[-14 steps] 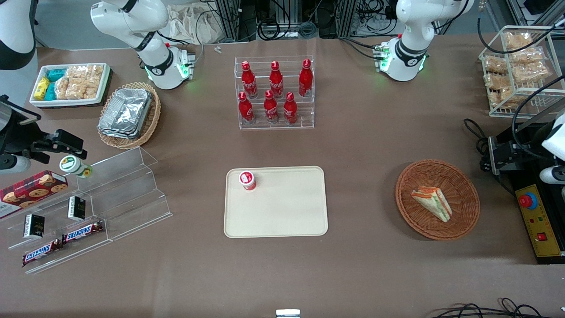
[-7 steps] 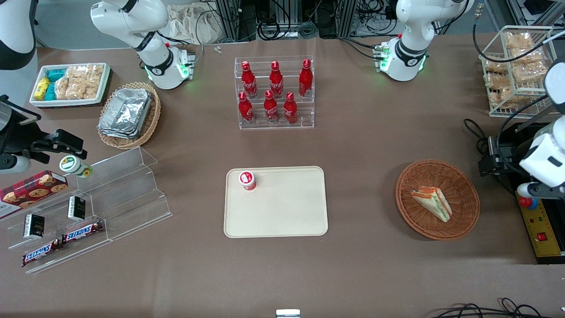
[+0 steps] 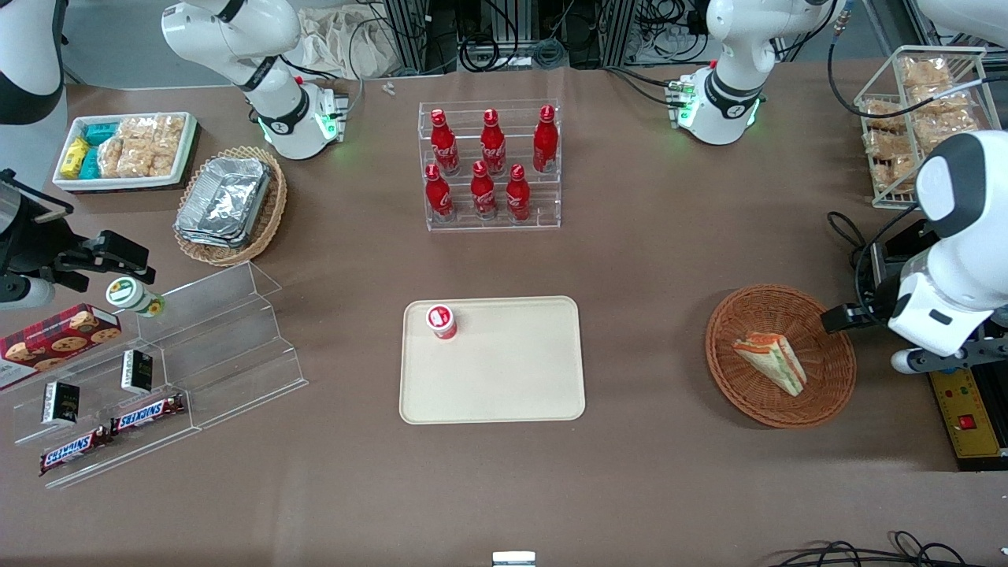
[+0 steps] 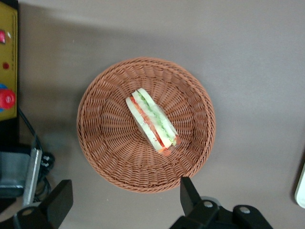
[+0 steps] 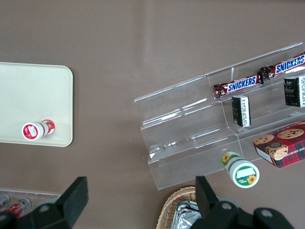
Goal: Place sandwich from basket to tray
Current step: 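Move the open left gripper down over the sandwich in the wicker basket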
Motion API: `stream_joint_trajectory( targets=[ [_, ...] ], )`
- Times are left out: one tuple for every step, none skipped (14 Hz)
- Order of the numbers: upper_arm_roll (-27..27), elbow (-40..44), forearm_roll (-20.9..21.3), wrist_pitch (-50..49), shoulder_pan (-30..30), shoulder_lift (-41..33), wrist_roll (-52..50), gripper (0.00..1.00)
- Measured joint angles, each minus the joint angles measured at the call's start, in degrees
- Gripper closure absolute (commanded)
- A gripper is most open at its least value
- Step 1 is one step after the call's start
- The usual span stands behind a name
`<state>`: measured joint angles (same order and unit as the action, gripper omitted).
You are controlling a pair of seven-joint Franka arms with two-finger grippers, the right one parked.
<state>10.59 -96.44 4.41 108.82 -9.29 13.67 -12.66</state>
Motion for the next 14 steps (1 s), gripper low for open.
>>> stream_joint_trajectory(
  targets=[
    [-0.01, -0.46, 0.00, 0.02, -0.01, 0.00, -0.88, 0.00],
    [-0.02, -1.00, 0.00, 0.02, -0.01, 0.00, -1.83, 0.00],
    [-0.01, -1.83, 0.00, 0.26, -0.01, 0.00, -2.92, 0.00],
    [-0.01, -2.91, 0.00, 0.99, 0.00, 0.04, -3.99, 0.00],
    [-0.01, -4.14, -0.02, 2.01, 0.01, 0.16, -5.09, 0.00],
    [0.06, -5.29, -0.04, 3.17, 0.02, 0.53, -6.67, 0.00],
    [0.24, -6.16, -0.11, 4.24, 0.03, 1.20, -8.53, 0.00],
    [0.50, -6.68, -0.24, 5.03, 0.04, 2.16, -10.79, 0.00],
    [0.71, -6.85, -0.40, 5.70, 0.06, 3.37, -13.53, 0.00],
    [0.82, -6.86, -0.50, 6.86, 0.09, 4.70, -16.87, 0.00],
    [0.88, -6.87, -0.53, 8.55, 0.09, 6.01, -20.69, 0.00],
    [0.98, -6.86, -0.53, 10.38, 0.09, 7.18, -24.72, 0.00],
    [1.10, -6.85, -0.53, 12.07, 0.10, 8.11, -28.68, 0.00],
    [1.18, -6.84, -0.53, 13.61, 0.10, 8.81, -32.16, 0.00]
  ],
)
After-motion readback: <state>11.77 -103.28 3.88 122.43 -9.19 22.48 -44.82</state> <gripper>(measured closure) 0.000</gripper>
